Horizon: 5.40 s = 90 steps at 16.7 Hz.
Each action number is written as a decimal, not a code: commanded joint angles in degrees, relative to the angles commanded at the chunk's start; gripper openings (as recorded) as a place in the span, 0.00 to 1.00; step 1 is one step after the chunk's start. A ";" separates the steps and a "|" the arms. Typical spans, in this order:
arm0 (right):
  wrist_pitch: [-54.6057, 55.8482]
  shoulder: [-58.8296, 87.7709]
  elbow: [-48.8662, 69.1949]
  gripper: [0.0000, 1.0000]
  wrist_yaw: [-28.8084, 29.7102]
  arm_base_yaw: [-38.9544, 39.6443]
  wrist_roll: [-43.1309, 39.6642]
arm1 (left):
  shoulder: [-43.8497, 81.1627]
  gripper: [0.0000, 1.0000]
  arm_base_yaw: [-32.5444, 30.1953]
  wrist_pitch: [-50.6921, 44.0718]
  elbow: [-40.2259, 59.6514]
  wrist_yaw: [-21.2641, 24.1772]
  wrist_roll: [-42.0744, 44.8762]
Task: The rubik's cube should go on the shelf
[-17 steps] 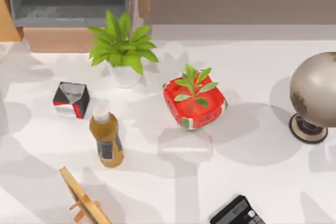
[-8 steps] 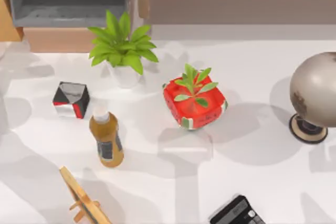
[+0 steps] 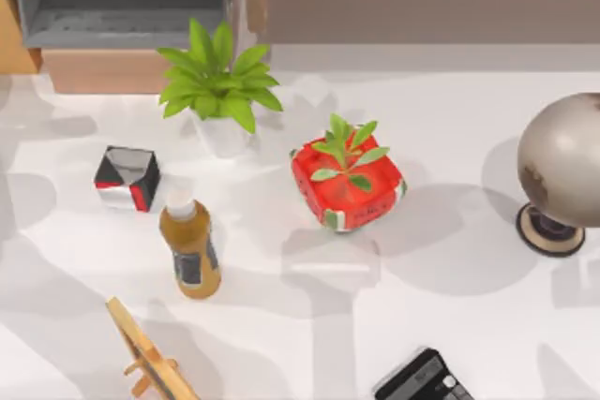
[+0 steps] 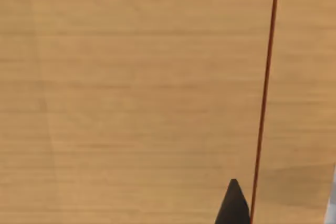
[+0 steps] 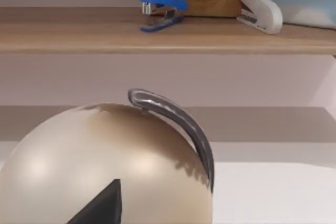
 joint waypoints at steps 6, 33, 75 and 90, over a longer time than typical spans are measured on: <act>0.00 0.00 0.00 1.00 0.00 0.00 0.00 | 0.00 0.00 0.00 0.00 0.00 0.00 0.00; 0.00 0.00 0.00 1.00 0.00 0.00 0.00 | -9.98 0.00 6.94 12.10 -23.57 6.90 0.04; 0.00 0.00 0.00 1.00 0.00 0.00 0.00 | -17.10 1.00 16.44 22.41 -41.76 16.21 0.66; 0.00 0.00 0.00 1.00 0.00 0.00 0.00 | -18.48 1.00 21.86 19.68 -40.95 15.75 -0.77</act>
